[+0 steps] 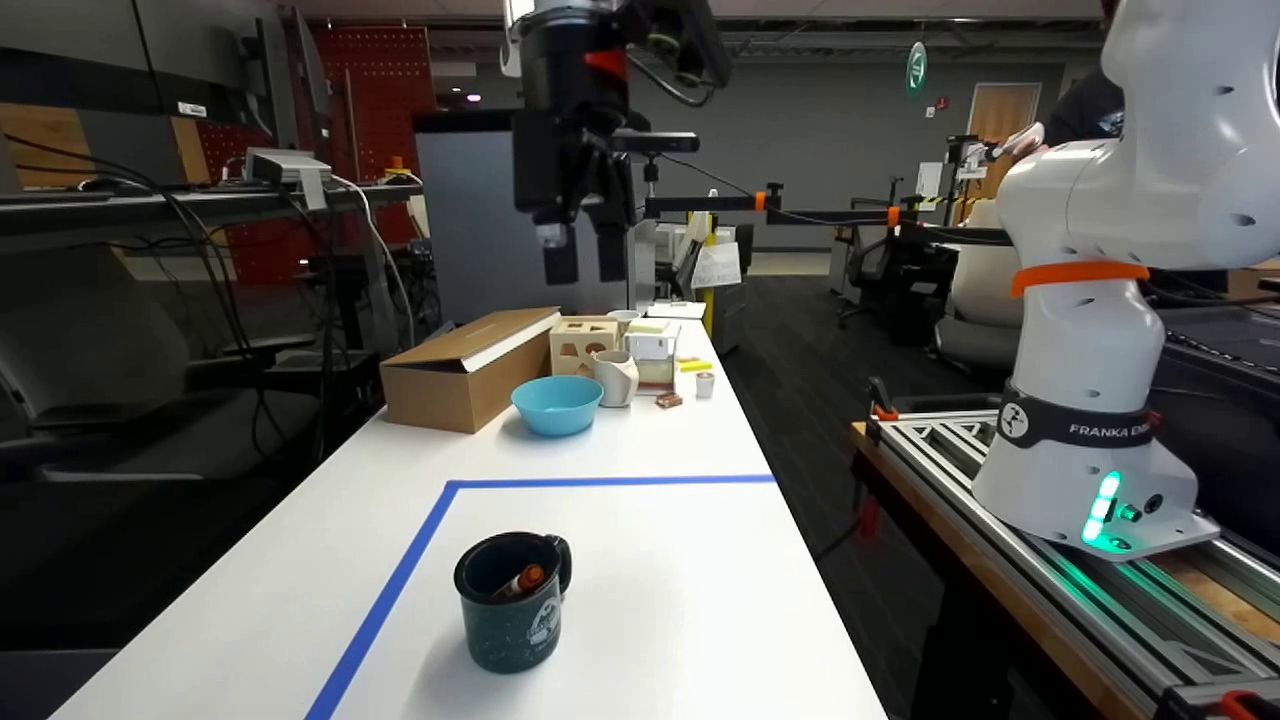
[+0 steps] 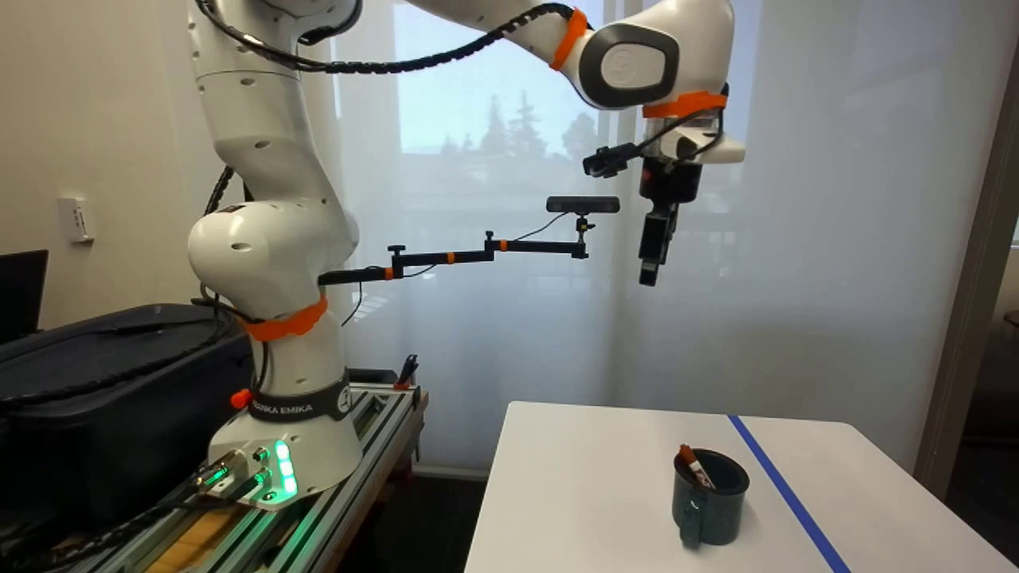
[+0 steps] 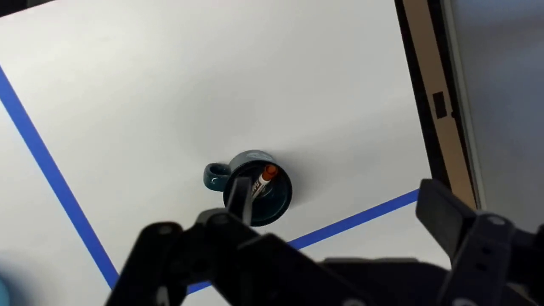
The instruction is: Remove the red marker from the green mug.
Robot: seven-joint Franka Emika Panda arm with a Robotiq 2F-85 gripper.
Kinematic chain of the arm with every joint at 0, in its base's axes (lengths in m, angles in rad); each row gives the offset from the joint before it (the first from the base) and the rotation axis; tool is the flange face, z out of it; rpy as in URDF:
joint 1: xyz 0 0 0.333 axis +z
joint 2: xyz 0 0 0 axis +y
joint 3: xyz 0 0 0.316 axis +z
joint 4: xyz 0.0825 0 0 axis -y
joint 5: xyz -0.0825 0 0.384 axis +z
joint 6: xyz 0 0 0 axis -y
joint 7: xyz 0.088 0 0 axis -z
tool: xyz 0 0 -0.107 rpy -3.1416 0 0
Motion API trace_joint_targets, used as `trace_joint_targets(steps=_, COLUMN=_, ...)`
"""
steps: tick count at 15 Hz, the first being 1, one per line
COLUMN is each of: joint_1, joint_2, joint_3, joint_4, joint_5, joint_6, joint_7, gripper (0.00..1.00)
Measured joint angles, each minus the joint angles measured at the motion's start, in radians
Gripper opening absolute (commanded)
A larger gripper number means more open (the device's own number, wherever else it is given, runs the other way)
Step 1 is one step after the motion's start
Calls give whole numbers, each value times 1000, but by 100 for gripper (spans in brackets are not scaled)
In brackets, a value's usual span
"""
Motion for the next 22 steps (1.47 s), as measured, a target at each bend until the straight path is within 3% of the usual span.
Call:
trace_joint_targets(steps=11, joint_1=-1, joint_2=459, joint_3=-77, joint_4=367, joint_5=83, joint_6=-20, joint_7=77, gripper=100)
trace_joint_targets(steps=19, joint_1=-2, joint_2=669, joint_3=-101, joint_4=517, joint_5=137, joint_6=-102, joint_7=152, gripper=100)
trace_joint_targets(steps=22, joint_1=-2, joint_2=688, joint_3=-105, joint_4=523, joint_5=137, joint_6=-102, joint_7=150, gripper=100)
